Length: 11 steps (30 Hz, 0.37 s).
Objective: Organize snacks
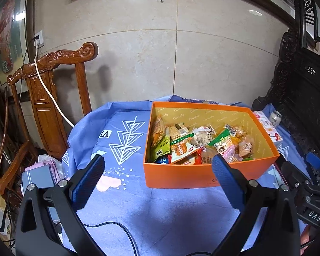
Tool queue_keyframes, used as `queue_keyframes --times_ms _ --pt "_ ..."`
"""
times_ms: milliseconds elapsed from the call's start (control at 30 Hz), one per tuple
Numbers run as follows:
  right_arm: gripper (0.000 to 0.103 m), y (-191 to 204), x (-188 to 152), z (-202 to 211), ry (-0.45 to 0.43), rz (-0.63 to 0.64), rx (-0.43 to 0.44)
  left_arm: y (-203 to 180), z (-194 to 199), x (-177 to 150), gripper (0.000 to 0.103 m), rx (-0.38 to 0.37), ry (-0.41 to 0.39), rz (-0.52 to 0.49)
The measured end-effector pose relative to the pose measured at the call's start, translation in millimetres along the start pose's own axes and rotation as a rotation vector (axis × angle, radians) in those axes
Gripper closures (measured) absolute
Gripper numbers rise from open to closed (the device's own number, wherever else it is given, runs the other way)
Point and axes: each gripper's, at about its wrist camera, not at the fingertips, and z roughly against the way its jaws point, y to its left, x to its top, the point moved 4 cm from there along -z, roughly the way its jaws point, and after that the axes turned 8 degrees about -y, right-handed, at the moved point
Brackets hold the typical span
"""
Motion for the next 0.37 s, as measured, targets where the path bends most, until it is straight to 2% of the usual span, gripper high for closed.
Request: queue_keyframes --times_ms 367 --pt "0.003 0.8 -0.6 3.1 -0.003 -0.004 0.005 0.6 2.1 3.6 0.004 0.009 -0.001 -0.005"
